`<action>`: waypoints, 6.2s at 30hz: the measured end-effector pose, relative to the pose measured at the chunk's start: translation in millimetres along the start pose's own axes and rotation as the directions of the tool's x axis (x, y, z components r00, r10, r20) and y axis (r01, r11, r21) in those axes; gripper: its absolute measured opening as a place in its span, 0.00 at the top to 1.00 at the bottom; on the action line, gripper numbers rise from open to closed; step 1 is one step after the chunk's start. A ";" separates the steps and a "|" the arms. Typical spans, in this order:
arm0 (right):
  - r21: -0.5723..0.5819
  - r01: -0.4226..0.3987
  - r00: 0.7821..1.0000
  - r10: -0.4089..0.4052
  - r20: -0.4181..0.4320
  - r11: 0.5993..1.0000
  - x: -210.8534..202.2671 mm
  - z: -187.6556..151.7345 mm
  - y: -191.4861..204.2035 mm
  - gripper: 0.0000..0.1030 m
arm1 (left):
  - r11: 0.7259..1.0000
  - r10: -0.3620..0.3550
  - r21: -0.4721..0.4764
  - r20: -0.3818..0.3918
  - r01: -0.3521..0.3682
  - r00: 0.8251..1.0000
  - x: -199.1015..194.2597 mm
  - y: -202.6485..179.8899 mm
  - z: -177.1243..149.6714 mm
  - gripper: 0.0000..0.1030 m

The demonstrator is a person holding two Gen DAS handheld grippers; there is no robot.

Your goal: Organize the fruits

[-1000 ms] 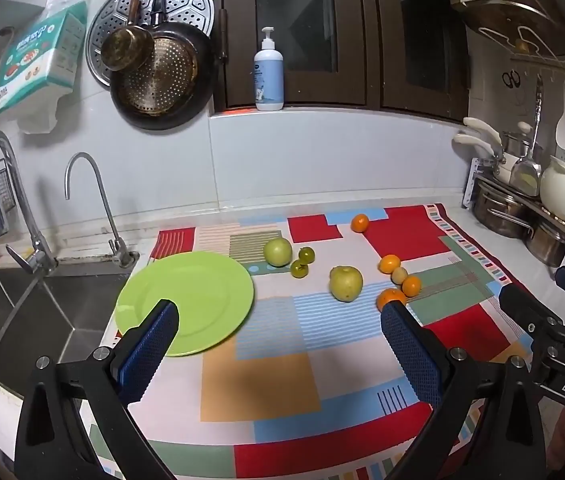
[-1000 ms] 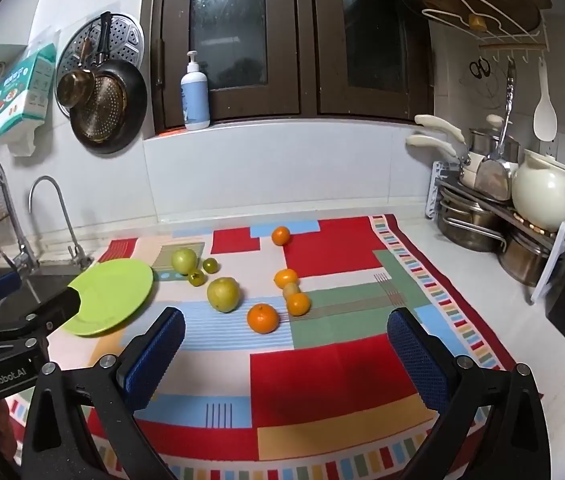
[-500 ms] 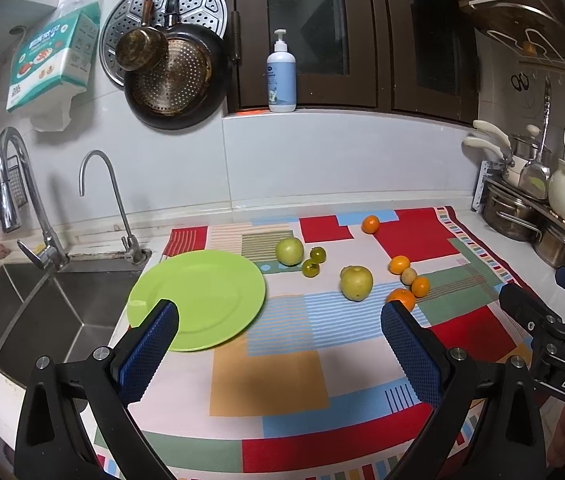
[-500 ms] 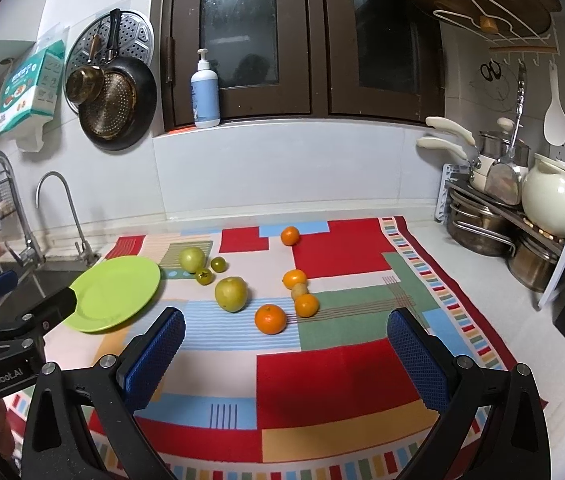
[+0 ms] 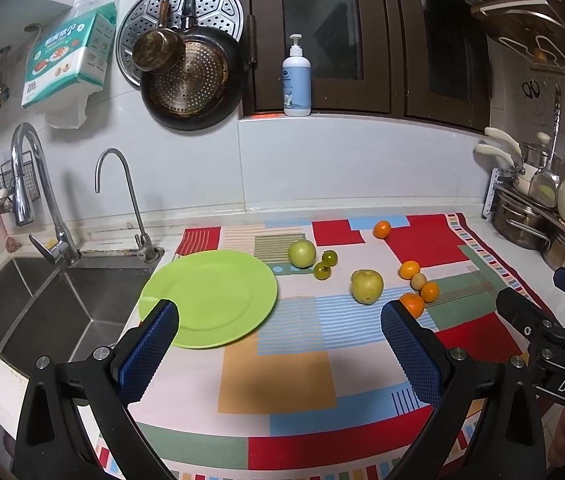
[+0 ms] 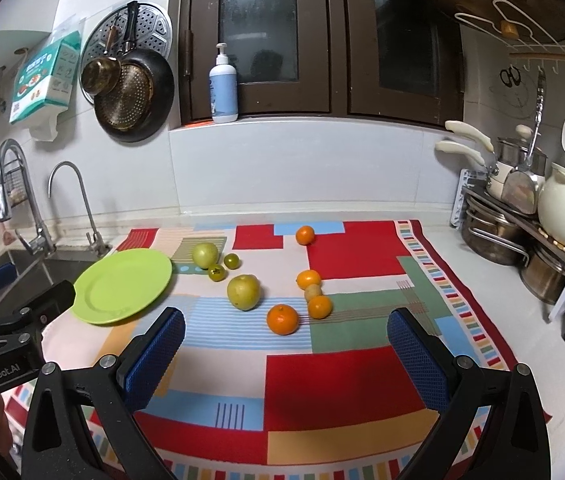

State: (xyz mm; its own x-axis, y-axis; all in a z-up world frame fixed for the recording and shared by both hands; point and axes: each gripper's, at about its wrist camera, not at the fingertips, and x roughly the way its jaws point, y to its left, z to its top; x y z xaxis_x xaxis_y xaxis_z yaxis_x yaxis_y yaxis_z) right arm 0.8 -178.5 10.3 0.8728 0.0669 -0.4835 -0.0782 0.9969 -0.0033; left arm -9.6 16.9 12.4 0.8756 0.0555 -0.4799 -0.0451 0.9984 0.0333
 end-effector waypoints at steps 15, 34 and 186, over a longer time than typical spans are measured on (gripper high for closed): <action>-0.006 -0.004 1.000 0.004 0.003 1.000 2.7 2.4 2.8 0.01 | 1.000 -0.009 0.008 0.001 0.009 1.000 3.2 0.0 5.7 0.00; 0.000 0.015 1.000 -0.015 -0.010 1.000 13.8 7.9 9.4 0.01 | 0.999 -0.040 0.027 0.002 0.040 0.999 18.2 6.4 11.1 0.00; -0.076 -0.103 0.994 0.100 -0.048 0.992 84.6 23.9 37.3 0.27 | 0.992 -0.088 0.082 -0.037 0.091 0.995 73.0 5.4 19.6 0.16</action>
State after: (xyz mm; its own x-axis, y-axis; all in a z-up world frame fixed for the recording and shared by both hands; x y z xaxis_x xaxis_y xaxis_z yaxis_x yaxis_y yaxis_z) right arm 83.3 -134.7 -9.8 0.8365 0.1638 -0.5229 -0.2040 0.9788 -0.0197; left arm 63.5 26.3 -5.3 0.8575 -0.0324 -0.5134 0.0744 0.9953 0.0614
